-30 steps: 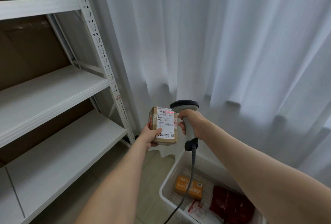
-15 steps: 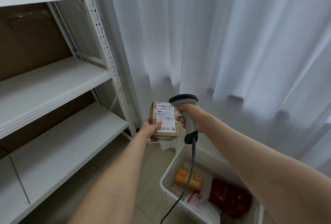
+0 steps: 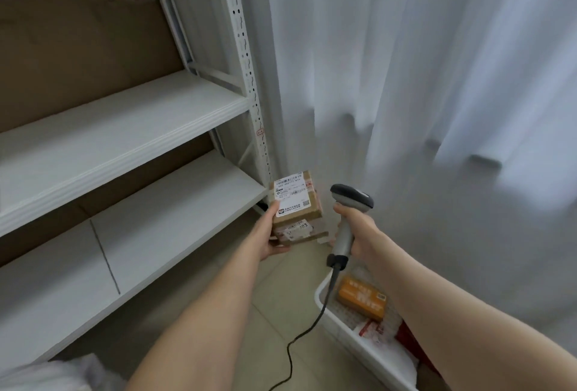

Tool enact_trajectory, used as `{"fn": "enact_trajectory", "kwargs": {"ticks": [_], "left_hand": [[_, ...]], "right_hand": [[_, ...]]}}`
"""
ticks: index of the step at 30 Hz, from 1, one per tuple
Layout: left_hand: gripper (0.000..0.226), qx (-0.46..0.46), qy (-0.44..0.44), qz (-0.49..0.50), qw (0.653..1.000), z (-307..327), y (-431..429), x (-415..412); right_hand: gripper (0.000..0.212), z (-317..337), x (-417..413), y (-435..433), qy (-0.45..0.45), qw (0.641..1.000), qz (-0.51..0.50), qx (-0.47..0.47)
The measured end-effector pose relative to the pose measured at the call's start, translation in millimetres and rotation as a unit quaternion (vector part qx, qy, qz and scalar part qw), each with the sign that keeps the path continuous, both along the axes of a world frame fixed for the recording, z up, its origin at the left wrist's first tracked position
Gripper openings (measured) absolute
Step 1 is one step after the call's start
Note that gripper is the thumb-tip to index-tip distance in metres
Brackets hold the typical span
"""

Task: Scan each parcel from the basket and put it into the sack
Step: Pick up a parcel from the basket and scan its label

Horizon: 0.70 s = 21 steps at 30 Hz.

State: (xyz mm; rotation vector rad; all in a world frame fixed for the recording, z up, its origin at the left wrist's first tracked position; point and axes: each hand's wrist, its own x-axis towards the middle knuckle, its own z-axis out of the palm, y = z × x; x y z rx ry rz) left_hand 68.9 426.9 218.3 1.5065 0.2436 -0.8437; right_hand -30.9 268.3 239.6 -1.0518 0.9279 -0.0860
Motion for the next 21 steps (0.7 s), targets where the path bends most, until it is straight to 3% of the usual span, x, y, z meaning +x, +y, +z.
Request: {"fn": "enact_trajectory", "kwargs": {"ticks": [3,7,10,14,17,19,21], "left_hand": [[0.039,-0.025,0.020,0.014,0.999,3,40,-14],[0.033,-0.007,-0.005,0.050,0.999,9,98,-48],[0.026,0.049,-0.053,0.067,0.995,12,141,-82],[0.047,0.058,-0.093,0.046,0.993,24,197,-122],[0.093,0.051,-0.084,0.027,0.995,38,236,-150],[0.097,0.082,-0.092,0.028,0.992,45,263,-164],[0.085,0.091,-0.091,0.054,0.990,45,292,-171]], "right_hand": [[0.062,-5,-1,34,-0.011,0.999,0.044,0.028],[0.041,-1,-27,90,-0.031,0.997,0.064,0.034],[0.042,2,-53,136,-0.034,0.996,0.080,0.000],[0.028,6,-77,199,-0.034,0.992,0.120,-0.028],[0.034,11,-86,243,-0.039,0.985,0.161,-0.057],[0.046,15,-88,270,-0.044,0.977,0.196,-0.072],[0.048,17,-88,298,-0.049,0.971,0.221,-0.080]]}}
